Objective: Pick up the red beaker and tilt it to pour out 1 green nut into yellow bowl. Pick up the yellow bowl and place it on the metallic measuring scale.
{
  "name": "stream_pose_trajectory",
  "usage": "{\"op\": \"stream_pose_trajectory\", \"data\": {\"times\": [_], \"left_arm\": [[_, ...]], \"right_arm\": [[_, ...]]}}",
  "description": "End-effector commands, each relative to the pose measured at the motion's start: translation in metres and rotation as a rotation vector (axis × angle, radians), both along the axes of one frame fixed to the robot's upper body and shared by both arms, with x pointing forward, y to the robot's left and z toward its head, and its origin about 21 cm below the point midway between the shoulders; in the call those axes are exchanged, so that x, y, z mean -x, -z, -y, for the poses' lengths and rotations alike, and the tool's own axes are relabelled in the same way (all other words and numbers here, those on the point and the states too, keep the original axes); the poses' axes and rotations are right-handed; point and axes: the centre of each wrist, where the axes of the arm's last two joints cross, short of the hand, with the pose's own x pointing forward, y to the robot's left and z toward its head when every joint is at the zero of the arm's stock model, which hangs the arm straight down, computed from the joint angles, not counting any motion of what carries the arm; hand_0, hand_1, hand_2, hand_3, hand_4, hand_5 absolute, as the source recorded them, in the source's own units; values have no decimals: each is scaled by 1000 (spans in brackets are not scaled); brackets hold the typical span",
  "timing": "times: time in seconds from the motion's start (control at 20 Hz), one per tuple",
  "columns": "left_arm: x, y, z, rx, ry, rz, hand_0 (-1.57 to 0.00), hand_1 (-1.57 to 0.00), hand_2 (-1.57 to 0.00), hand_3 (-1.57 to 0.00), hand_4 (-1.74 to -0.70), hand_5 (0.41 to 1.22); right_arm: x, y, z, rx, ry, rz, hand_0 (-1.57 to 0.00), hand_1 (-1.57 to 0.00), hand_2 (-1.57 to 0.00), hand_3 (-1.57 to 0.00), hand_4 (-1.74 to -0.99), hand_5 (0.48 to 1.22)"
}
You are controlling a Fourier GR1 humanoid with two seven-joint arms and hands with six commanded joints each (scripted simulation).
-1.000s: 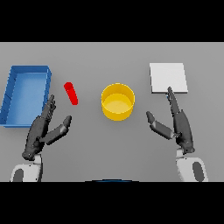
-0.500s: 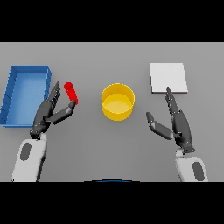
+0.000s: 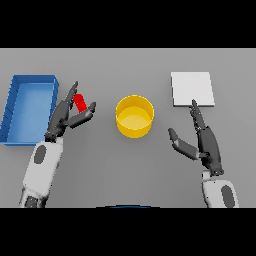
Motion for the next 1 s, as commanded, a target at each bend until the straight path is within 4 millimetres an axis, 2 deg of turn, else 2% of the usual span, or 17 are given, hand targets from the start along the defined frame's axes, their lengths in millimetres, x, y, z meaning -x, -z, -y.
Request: {"op": "stream_pose_trajectory", "data": {"times": [0.0,0.1,0.2,0.4,0.45,0.55,0.6,0.65,0.7,0.8,0.9,0.95], "left_arm": [[-4,0,5,5,2,1,1,1,1,1,-1199,669],[-7,7,4,2,-11,-12,1,1,1,1,-1207,673],[-15,6,7,25,-11,8,1,1,1,1,-1228,687],[-21,17,9,115,-31,39,1,1,-6,1,-1303,719],[-20,22,14,136,-31,40,-4,-7,-54,-37,-1328,738],[-24,23,18,150,-48,49,-207,-230,-287,-254,-1401,787],[-26,25,21,149,-69,50,-379,-406,-457,-518,-1410,874],[-27,23,22,126,-92,60,-551,-588,-662,-728,-1471,943],[-29,22,25,86,-96,66,-755,-783,-844,-884,-1519,999],[-27,24,31,46,-73,107,-1049,-1067,-1106,-1058,-1589,1079],[-28,25,33,53,-54,119,-1237,-1248,-1273,-1154,-1636,1130],[-30,22,31,49,-59,100,-1304,-1313,-1333,-1237,-1597,1148]], "right_arm": [[-1,1,0,6,3,-3,1,1,1,1,-1234,635],[1,-1,0,1,6,9,1,1,1,1,-1240,639],[0,-2,0,6,12,4,1,1,1,1,-1242,642],[5,-3,2,6,14,3,1,1,1,1,-1246,646],[0,-4,5,2,26,-10,1,1,1,1,-1244,644],[-2,-6,2,3,23,-2,1,1,1,1,-1240,645],[2,-3,6,6,21,2,1,1,1,1,-1236,647],[0,-1,5,7,19,-2,1,1,1,1,-1237,648],[5,-2,4,2,11,9,1,1,1,1,-1239,648],[5,-3,4,7,17,-5,1,1,1,1,-1239,648],[3,-4,3,7,17,-1,1,1,1,1,-1242,650],[3,0,4,-12,17,-12,1,1,1,1,-1250,647]]}}
